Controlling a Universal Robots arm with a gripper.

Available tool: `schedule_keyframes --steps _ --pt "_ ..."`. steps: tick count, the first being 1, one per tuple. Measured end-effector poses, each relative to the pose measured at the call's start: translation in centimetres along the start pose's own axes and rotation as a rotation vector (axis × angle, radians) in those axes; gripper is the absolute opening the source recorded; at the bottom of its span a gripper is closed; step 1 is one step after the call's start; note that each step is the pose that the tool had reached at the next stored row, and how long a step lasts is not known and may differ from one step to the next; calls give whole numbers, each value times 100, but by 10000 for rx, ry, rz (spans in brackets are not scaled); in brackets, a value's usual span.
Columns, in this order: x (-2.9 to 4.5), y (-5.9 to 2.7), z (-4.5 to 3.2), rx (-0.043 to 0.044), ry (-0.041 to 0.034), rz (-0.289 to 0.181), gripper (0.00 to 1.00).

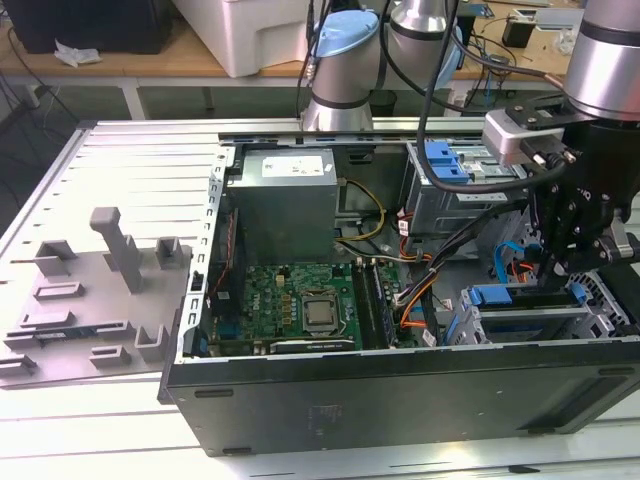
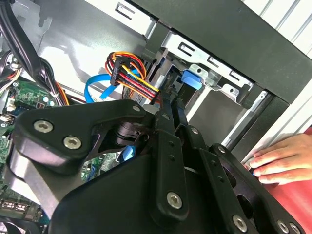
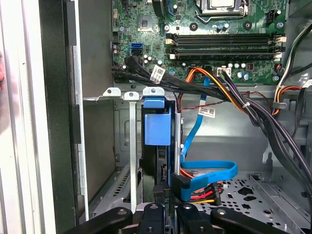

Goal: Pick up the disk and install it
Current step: 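Insert the first disk wire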

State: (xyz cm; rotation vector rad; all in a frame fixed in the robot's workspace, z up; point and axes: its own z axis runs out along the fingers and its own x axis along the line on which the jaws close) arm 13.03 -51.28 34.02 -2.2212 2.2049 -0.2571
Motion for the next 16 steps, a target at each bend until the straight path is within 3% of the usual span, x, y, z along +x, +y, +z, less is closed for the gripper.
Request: schedule_keyframes --steps 16 --pt "-2 2 17 0 2 4 17"
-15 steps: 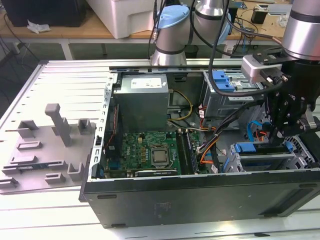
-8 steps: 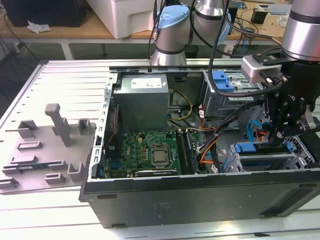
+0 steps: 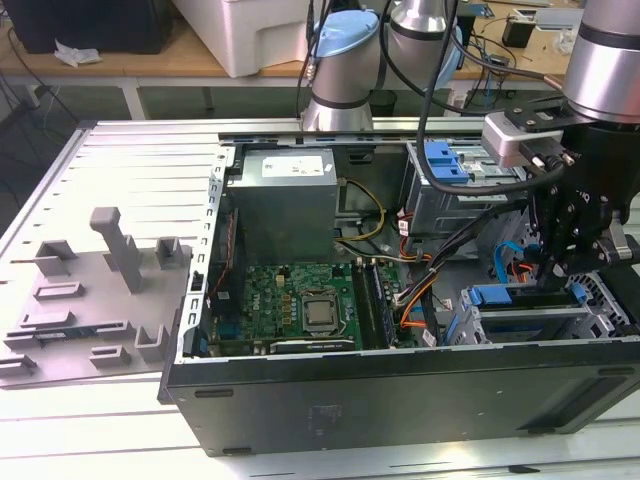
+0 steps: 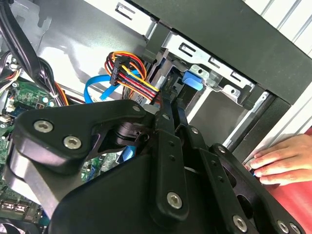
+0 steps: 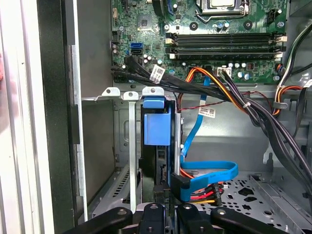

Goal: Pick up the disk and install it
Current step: 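Insert the first disk wire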

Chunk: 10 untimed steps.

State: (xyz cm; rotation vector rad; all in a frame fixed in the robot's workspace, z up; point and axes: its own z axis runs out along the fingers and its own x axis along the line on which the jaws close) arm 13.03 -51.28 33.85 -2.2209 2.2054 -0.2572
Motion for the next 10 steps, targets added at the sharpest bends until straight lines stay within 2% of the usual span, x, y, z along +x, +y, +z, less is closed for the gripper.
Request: schedule_keyframes --steps 10 --pt "-2 2 16 0 0 3 17"
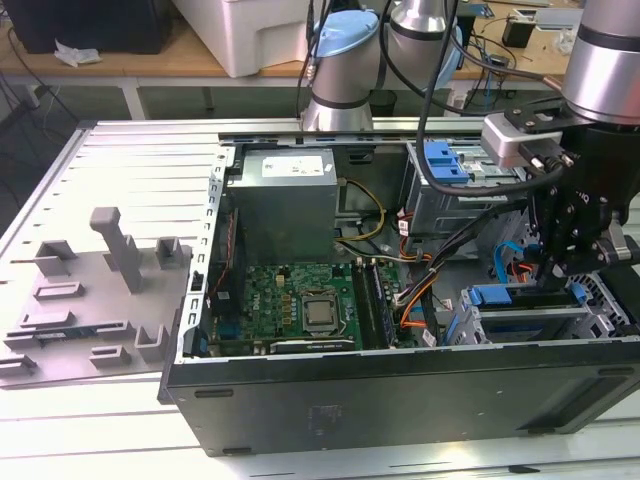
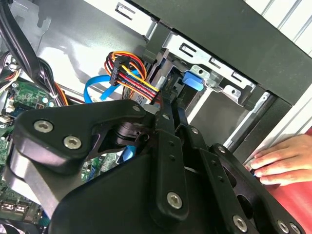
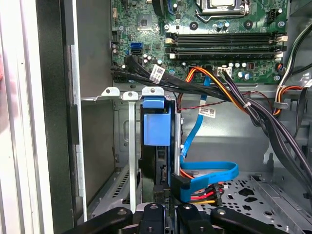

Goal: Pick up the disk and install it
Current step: 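Insert the first disk wire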

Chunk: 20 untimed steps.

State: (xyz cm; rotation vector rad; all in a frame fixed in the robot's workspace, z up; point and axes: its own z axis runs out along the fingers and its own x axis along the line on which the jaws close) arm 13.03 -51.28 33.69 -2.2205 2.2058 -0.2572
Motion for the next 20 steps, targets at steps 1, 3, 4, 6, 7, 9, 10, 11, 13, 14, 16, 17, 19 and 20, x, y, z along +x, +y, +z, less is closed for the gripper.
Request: schedule_keyframes --steps 1,3,4,6,7,9,10,11,13,14,16,17,19,20 --pt "0 0 3 0 0 1 17" --pt "-1 1 8 0 -1 1 17" --pt "-1 1 10 0 0 1 17" --pt "-1 2 14 0 2 1 17" --pt "-2 2 16 0 2 1 17" --pt "-2 2 20 0 1 1 17" --pt "-3 3 22 0 1 2 17" --pt "-3 3 24 0 0 2 17" --pt "-3 4 31 0 3 1 17" --pt "-4 4 35 0 -2 2 17" --pt "-4 4 38 0 1 2 17" --pt "-4 5 38 0 1 2 17" --pt "-4 5 39 0 2 2 17" --pt "-5 5 41 0 0 2 17"
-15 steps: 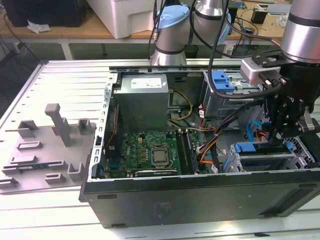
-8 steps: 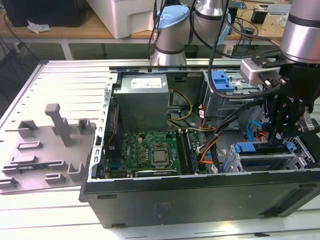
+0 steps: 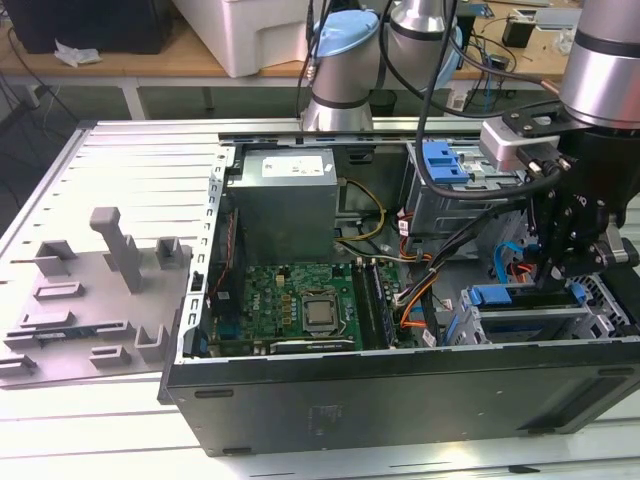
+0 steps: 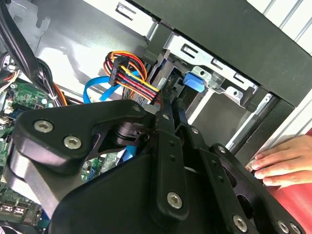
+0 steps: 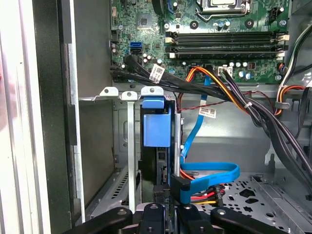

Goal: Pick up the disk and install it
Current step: 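Insert the first disk wire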

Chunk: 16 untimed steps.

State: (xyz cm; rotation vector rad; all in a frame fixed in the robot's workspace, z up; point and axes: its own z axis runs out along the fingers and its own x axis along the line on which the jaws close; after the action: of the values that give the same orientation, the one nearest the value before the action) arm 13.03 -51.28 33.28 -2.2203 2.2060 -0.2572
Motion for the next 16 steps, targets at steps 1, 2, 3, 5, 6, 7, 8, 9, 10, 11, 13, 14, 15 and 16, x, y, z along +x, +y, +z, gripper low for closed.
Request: schedule_keyframes --steps 1,2,3,5,6,7,8,9,10,11,13,14,15,16 --pt "0 0 0 0 2 -1 17" --pt "0 0 0 0 1 -1 17" --pt "0 0 1 0 1 0 17" --pt "0 1 3 0 0 0 17" --pt "0 0 3 -1 1 0 17" --pt "-1 0 4 0 1 0 17" --pt "-1 1 5 0 0 0 17" --pt "-1 1 6 0 0 0 17" --pt "-1 1 6 0 0 0 17" --pt "-1 1 5 0 -2 0 17" --pt "0 -1 -7 0 -12 1 17" --pt "3 -2 -28 -4 -17 3 17" --pt "6 -5 -51 -1 -4 1 18" --pt "8 -8 -70 0 -3 1 24"
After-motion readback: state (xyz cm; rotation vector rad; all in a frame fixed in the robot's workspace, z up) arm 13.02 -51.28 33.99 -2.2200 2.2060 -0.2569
